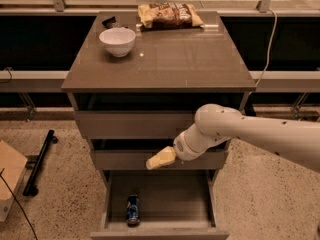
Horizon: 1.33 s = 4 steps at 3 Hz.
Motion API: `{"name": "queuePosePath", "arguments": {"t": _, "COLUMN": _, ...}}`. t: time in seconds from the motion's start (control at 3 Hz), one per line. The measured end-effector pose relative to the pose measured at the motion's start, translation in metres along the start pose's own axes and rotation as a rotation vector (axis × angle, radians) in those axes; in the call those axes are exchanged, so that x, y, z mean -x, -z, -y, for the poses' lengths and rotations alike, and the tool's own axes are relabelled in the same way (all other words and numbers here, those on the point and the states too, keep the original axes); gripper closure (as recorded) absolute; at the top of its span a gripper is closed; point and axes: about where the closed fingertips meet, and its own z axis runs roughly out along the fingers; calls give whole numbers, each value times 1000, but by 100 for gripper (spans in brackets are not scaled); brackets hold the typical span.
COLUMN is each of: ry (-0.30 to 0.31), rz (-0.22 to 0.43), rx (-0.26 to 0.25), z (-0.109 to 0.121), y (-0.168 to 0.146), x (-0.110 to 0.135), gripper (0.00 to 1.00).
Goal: Pick pepsi can from bottom drawer and place on counter
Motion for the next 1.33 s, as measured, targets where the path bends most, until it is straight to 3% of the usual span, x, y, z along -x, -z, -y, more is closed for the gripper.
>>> {"name": "queuePosePath", "arguments": {"t": 0.67, "ry": -99, "rz": -65, "rx": 60, "z": 7, "y": -97, "x": -1, "gripper": 0}}
{"name": "queuePosePath", "arguments": {"t": 1.0, "ry": -100, "rz": -67, "rx": 61, "z": 7, "y": -98, "x": -2, "gripper": 0}}
{"name": "queuePosePath", "arguments": {"t": 1.33, "ry": -148, "rz": -53, "rx": 38, "z": 7, "y": -117, "x": -4, "gripper": 0}}
